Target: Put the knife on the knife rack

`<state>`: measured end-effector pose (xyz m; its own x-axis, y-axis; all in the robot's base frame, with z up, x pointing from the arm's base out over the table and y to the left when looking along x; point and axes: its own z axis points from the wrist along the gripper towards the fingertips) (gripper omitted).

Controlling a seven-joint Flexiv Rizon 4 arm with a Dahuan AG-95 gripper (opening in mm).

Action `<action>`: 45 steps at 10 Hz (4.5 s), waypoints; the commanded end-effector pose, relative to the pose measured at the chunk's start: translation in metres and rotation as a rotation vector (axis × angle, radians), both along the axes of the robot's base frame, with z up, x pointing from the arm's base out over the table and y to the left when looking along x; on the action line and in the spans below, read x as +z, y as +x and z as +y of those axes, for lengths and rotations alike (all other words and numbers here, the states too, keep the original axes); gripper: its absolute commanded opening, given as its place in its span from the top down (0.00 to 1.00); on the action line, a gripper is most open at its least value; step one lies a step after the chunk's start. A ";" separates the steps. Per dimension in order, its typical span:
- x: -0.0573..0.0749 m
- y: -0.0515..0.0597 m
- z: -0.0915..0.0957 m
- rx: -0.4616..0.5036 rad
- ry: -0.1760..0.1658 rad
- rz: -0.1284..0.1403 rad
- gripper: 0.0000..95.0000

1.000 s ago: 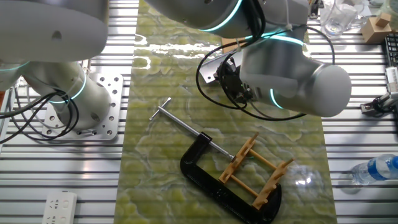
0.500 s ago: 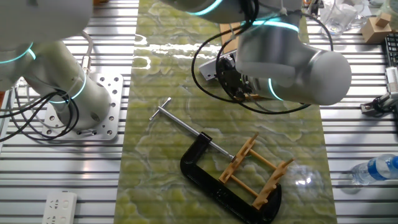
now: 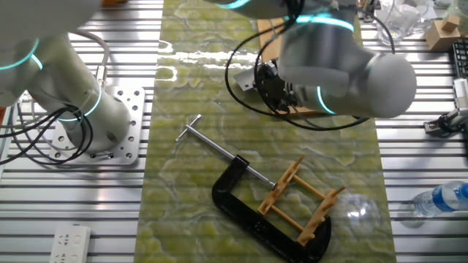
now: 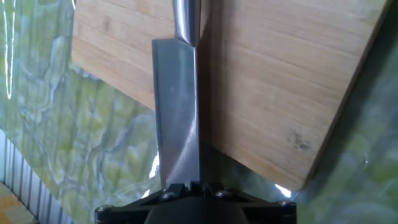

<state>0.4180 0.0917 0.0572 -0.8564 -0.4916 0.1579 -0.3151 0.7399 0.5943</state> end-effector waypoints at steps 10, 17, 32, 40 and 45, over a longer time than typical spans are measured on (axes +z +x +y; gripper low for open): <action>0.021 0.002 0.007 -0.021 -0.046 -0.009 1.00; 0.036 0.004 0.011 0.001 -0.141 -0.099 1.00; 0.061 0.025 0.003 0.211 -0.231 -0.188 1.00; 0.072 0.047 -0.018 0.406 -0.200 -0.249 1.00; 0.076 0.057 -0.029 0.497 -0.171 -0.274 1.00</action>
<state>0.4752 0.0621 0.1331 -0.5523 -0.8302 0.0758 -0.7730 0.5440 0.3264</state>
